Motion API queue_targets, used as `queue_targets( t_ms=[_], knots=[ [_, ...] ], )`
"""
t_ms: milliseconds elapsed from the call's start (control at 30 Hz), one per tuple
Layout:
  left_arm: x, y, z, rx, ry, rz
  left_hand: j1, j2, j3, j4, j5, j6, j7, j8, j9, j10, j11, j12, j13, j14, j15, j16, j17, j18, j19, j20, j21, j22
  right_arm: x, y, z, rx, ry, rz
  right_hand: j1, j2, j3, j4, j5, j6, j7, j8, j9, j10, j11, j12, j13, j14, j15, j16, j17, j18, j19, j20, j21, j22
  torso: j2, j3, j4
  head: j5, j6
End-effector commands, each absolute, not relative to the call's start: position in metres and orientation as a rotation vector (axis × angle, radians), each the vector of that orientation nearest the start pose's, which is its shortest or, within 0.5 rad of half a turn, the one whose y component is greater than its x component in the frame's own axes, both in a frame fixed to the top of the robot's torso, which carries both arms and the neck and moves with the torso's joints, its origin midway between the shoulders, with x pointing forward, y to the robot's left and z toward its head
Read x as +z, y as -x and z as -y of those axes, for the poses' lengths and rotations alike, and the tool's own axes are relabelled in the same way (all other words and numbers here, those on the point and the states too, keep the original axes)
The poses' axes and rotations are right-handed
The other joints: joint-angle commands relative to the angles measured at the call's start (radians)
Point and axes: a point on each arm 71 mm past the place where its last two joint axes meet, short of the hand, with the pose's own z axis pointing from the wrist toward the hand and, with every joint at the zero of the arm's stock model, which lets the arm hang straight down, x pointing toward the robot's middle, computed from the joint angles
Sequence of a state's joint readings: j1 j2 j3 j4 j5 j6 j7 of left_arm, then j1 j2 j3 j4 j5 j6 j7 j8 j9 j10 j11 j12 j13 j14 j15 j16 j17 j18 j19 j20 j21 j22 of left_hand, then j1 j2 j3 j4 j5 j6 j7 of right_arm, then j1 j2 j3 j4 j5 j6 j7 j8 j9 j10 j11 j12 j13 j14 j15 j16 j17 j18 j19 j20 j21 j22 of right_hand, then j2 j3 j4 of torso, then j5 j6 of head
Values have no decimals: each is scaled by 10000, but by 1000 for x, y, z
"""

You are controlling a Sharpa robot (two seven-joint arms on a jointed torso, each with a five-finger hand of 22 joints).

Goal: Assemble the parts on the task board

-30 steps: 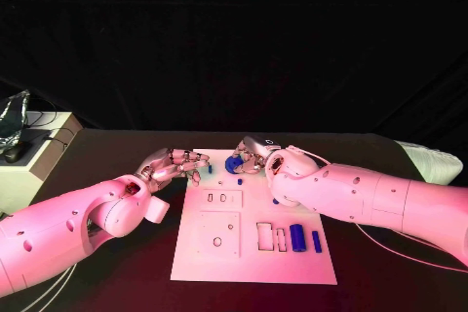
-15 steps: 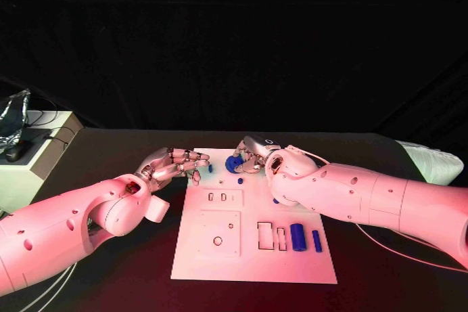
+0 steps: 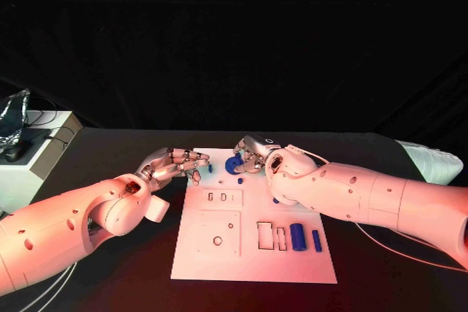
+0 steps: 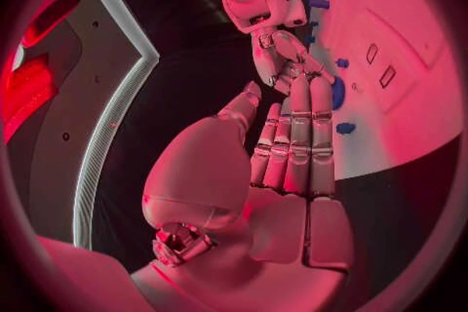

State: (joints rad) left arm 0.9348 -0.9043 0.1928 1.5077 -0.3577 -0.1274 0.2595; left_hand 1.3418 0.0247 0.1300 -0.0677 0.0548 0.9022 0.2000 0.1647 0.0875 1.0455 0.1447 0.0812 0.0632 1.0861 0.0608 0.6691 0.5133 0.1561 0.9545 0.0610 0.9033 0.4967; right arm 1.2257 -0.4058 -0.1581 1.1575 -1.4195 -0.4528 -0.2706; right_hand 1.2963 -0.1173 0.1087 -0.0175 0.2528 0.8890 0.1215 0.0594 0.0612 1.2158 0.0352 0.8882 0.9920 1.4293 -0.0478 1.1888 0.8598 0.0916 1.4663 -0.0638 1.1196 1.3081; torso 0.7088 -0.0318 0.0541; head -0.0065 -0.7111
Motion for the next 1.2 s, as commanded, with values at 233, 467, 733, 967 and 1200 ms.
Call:
queue_targets(
  t_ms=[233,467,733,967,1200],
  knots=[
    [-226,-465,-233,-15206,9356,-16499,16,20,-2,-56,-37,-43,-18,58,-9,-37,-10,35,-7,38,25,5,-9,125,75,31,-30,13,-222,-530,88,5696,763,-16654,-24,-116,-95,552,132,-18,426,3,19,-74,-22,51,-111,15,27,-50,27,141,753,74,-47,1333,-3,4,-3,-3,-22],
    [-227,-464,-233,-15221,9357,-16475,16,20,-2,-56,-37,-43,-18,58,-9,-37,-10,35,-7,38,25,5,-9,125,75,31,-30,13,-224,-530,91,5754,686,-16871,-499,312,-306,453,573,860,316,52,59,-20,-88,165,-39,30,-17,-7,81,115,759,37,38,1373,-3,7,-9,1,-45],
    [-227,-463,-233,-15214,9365,-16469,23,30,-11,-72,-37,-49,-9,53,-12,-45,-5,30,-7,32,27,14,-7,124,74,30,-33,27,-225,-531,96,5676,588,-17011,-847,813,-619,187,754,1088,250,47,51,9,-133,154,49,38,-57,6,98,83,758,-21,60,1385,-4,8,-9,17,-60],
    [-227,-463,-234,-15202,9372,-16465,23,30,-11,-72,-37,-49,-9,53,-12,-45,-5,30,-7,32,27,14,-7,124,74,30,-33,27,-227,-531,97,5628,571,-17110,-898,820,-630,223,813,1086,249,45,50,15,-132,162,58,39,-56,9,101,82,760,-19,70,1388,-3,7,-2,7,-74],
    [-227,-463,-234,-15195,9376,-16460,23,30,-11,-72,-37,-49,-9,53,-12,-45,-5,30,-7,32,27,14,-7,124,74,30,-33,27,-231,-530,96,5549,626,-17362,-896,767,-628,199,816,1057,255,42,48,1,-128,149,62,33,-53,11,99,85,759,-14,74,1390,-4,1,1,16,-95]
  ],
)
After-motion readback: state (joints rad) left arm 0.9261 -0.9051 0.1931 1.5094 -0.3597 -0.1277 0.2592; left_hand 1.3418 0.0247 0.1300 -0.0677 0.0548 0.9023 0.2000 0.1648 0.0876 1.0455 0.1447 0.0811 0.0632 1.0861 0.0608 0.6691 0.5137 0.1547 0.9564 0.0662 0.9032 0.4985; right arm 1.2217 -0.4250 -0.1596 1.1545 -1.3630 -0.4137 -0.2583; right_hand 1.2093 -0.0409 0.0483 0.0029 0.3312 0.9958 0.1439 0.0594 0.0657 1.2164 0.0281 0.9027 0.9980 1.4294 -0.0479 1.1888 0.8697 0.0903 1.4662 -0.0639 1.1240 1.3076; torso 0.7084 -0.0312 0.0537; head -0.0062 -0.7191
